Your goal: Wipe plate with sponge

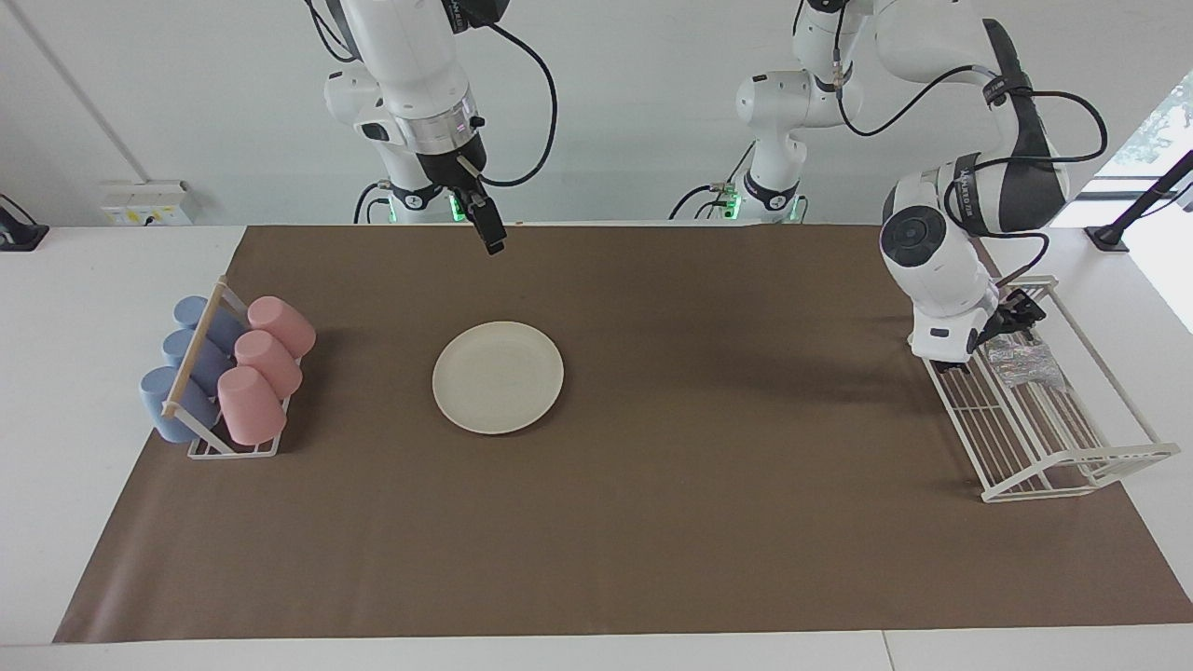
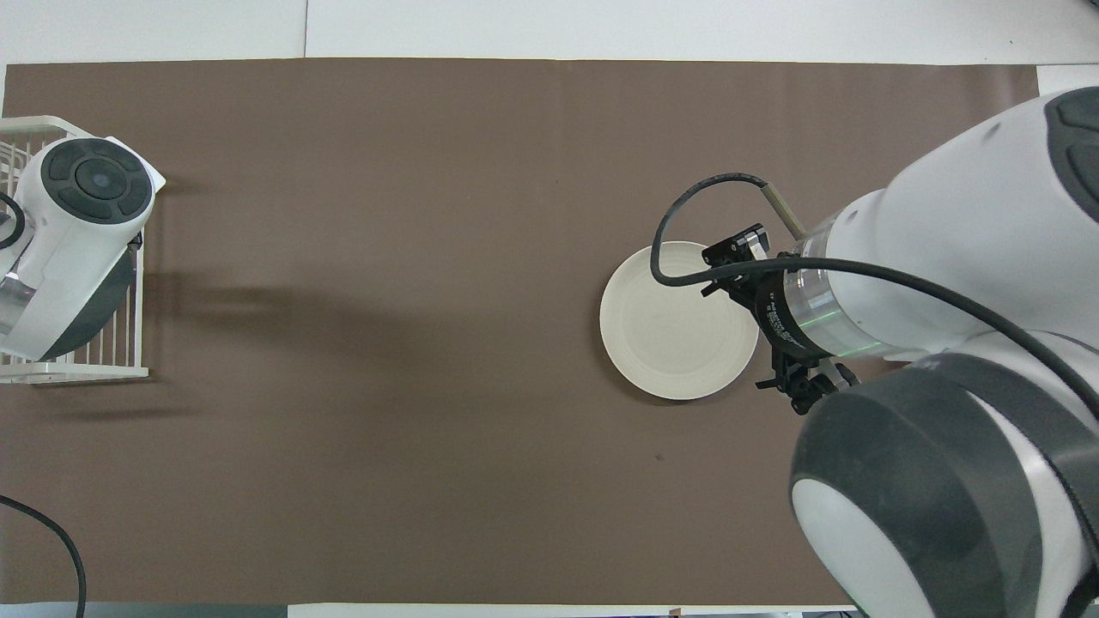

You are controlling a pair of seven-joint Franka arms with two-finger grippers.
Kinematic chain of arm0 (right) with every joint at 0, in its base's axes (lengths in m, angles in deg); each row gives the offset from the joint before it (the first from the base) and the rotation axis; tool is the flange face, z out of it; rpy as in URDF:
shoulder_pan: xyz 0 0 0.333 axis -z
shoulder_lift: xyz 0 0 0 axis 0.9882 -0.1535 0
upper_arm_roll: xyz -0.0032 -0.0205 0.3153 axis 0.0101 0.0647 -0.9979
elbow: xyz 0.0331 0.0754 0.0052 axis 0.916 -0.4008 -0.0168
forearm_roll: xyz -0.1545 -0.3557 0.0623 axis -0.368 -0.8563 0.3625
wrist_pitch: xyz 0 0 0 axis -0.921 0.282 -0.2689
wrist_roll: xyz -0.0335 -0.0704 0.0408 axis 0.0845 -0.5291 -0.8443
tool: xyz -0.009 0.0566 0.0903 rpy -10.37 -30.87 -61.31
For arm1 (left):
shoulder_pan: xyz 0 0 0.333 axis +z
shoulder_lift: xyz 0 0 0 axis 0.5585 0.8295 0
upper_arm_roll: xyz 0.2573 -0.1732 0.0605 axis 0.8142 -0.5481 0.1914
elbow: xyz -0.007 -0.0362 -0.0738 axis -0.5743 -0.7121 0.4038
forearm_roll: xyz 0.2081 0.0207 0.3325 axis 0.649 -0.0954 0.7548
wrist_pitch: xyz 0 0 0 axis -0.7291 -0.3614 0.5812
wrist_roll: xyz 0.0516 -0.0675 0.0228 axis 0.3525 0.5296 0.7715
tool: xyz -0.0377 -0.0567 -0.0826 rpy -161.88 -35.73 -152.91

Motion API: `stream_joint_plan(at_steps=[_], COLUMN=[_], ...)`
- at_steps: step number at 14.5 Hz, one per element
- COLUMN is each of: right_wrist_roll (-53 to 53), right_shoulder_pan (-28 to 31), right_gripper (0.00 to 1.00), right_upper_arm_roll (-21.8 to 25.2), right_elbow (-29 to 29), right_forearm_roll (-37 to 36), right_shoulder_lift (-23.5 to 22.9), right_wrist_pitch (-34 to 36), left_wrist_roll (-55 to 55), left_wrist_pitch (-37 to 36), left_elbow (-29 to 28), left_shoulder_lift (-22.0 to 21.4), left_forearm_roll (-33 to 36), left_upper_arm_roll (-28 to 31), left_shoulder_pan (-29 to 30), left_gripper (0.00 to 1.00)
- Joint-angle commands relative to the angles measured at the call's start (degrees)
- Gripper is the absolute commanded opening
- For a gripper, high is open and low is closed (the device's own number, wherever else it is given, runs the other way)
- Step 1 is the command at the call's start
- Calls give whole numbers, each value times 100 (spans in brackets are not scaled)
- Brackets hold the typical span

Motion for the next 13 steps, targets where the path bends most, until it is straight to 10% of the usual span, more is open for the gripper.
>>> stream_joint_plan(at_steps=[1, 4, 7, 13], right_wrist_roll=[-304, -340, -392, -742], right_shoulder_pan=[62, 71, 71, 71], right_gripper=[100, 100, 100, 100], right_upper_arm_roll=[-47, -47, -91, -320], right_elbow=[-194, -185, -194, -519], right_forearm_roll=[28, 28, 115, 116], right_shoulder_lift=[187, 187, 196, 380], right_wrist_pitch=[69, 60, 33, -167], left_wrist_roll=[83, 83, 83, 56], left_wrist_pitch=[227, 271, 306, 297], left_elbow=[-138, -146, -146, -76], left_shoulder_lift=[-36, -36, -36, -19], left_forearm_roll=[146, 146, 146, 146], left_upper_arm_roll=[-3, -12, -3, -3], left_shoulder_pan=[70, 87, 105, 96], left_gripper=[96, 76, 5, 0])
